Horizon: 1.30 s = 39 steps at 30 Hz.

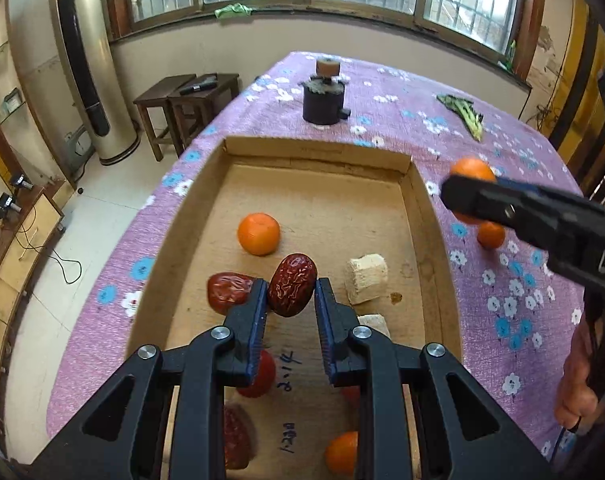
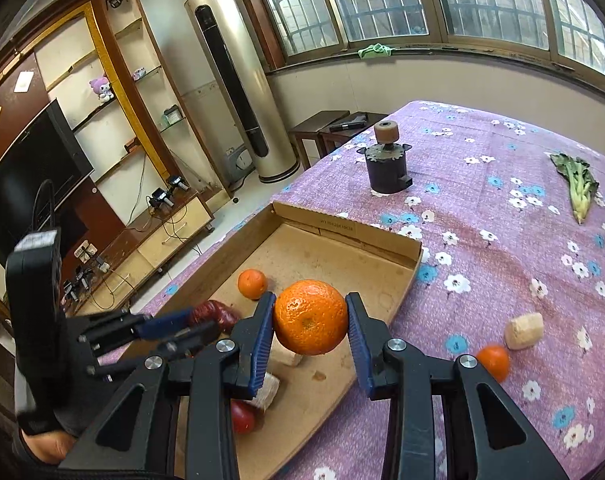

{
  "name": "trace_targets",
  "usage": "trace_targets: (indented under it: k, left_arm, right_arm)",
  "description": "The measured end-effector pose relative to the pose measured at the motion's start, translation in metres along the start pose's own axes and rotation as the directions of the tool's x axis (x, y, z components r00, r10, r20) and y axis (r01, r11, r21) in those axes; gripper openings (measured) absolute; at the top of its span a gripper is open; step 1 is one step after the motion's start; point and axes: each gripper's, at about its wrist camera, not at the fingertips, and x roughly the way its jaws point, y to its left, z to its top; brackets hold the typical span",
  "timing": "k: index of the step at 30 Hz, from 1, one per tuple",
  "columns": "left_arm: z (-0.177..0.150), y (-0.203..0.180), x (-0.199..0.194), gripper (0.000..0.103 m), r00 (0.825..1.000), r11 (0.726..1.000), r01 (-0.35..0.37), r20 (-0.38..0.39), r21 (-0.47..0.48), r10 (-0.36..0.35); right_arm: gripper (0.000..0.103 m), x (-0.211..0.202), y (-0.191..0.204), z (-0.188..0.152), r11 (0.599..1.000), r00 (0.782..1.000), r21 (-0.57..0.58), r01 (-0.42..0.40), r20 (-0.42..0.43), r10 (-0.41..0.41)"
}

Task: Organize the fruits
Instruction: 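Carry the orange and red date over the cardboard tray with both tools, then open both tools to drop the orange and red date in the tray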

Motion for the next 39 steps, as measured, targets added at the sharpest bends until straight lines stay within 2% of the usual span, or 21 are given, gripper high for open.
trace_targets:
  k: [7,16,25,34,35,37,39]
  left_arm:
    - [0.0,0.001,0.02,0.021,0.999,1.0,-0.002,-0.045,-0.004,0.002]
    - [0.004,-0.007,0.027,0.021,0.998,1.0,0.01,-0.057,0.024,-0.008]
    - [0.004,-0.01,0.036,0.022,0.995,0.999,0.01,-0.095,0.036,-0.007]
    - [0.002,-0.011,0.037,0.023,0.992,0.998,-0.044,-0.115,0.044,0.049]
    - [0.002,-0.011,0.037,0.027,0.991,0.998,-0.046,-0.12,0.044,0.051]
    - [0.0,-0.012,0.034,0.054,0.991,0.997,-0.06,-0.114,0.042,0.065]
    - [-0.002,-0.013,0.027,0.064,0.993,0.996,-0.071,-0.088,0.05,0.075]
  right_arm:
    - [0.036,0.036,-0.001,0.009,1.0,0.999,-0.009,0.001,-0.053,-0.001]
    - [0.036,0.073,-0.004,0.012,0.999,0.993,-0.037,0.03,-0.113,-0.034]
    - [0.036,0.093,-0.008,0.01,0.997,0.986,-0.059,0.053,-0.157,-0.061]
    - [0.039,0.096,-0.006,0.007,0.997,0.982,-0.062,0.05,-0.177,-0.06]
    - [0.04,0.094,-0.006,0.008,0.997,0.983,-0.063,0.05,-0.174,-0.06]
    - [0.051,0.089,-0.005,0.008,0.997,0.985,-0.061,0.049,-0.162,-0.058]
    - [0.054,0.084,-0.003,0.008,0.997,0.987,-0.064,0.047,-0.15,-0.057]
